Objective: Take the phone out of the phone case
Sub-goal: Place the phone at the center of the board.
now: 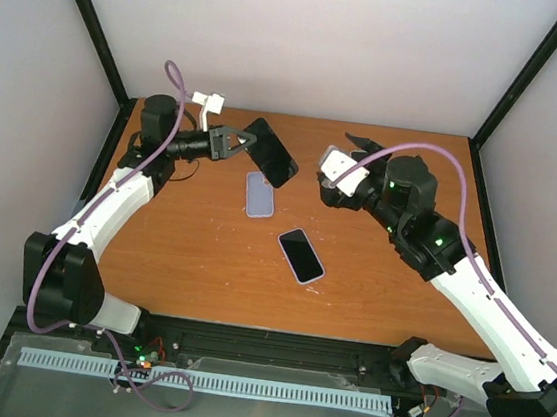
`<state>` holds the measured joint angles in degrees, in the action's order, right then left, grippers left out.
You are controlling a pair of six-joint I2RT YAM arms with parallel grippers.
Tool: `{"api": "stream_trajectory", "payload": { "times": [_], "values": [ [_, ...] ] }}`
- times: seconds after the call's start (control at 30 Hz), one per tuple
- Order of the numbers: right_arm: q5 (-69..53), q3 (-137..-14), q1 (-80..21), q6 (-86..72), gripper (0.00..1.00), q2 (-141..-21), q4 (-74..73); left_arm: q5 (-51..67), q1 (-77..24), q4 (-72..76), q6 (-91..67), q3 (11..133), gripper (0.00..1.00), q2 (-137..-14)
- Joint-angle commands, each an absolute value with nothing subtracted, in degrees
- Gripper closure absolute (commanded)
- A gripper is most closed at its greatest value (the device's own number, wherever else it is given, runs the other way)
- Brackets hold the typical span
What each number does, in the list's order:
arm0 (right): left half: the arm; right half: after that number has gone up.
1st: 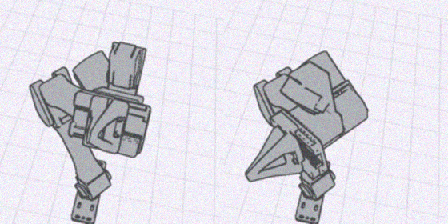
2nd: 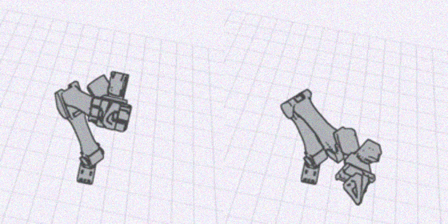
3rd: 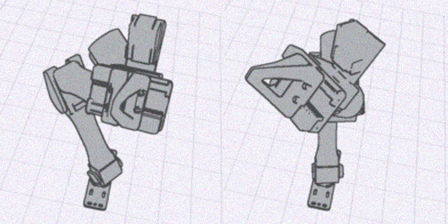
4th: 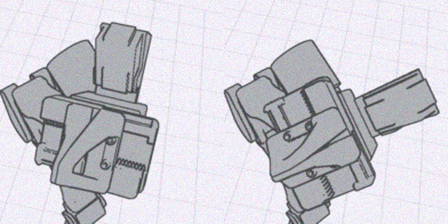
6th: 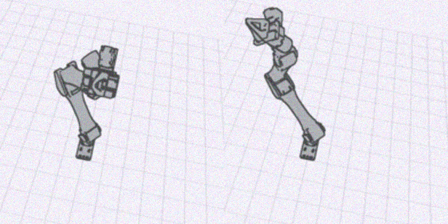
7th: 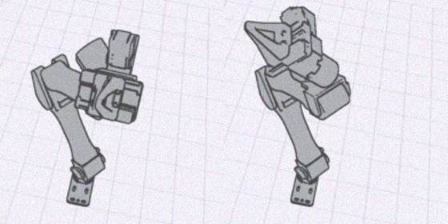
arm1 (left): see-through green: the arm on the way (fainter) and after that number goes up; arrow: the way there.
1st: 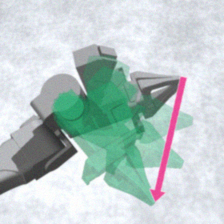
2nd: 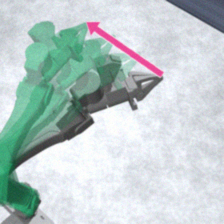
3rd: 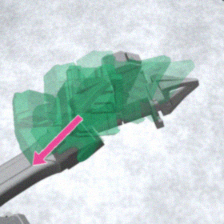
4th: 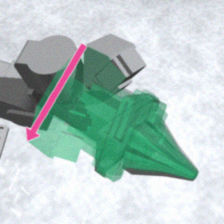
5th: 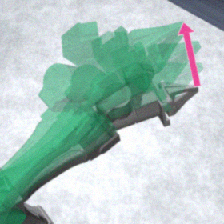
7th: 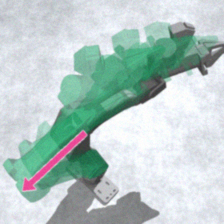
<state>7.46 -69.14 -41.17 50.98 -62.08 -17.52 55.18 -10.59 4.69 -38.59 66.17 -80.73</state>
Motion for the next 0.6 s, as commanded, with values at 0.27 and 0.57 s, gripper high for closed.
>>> {"api": "stream_trajectory", "payload": {
  "times": [0.27, 0.57],
  "values": [
    [-25.94, -83.22, -35.49, 24.64, 0.18, -70.87, -44.05, 69.94, -10.43, 0.11, -13.19, 68.1, 0.99, -76.74],
    [-37.33, -85.87, -32.12, 16.69, 0.31, -76.89, -44.4, 73.11, -12.44, -5.61, -4.38, 68.87, 0.99, -76.19]
  ]
}}
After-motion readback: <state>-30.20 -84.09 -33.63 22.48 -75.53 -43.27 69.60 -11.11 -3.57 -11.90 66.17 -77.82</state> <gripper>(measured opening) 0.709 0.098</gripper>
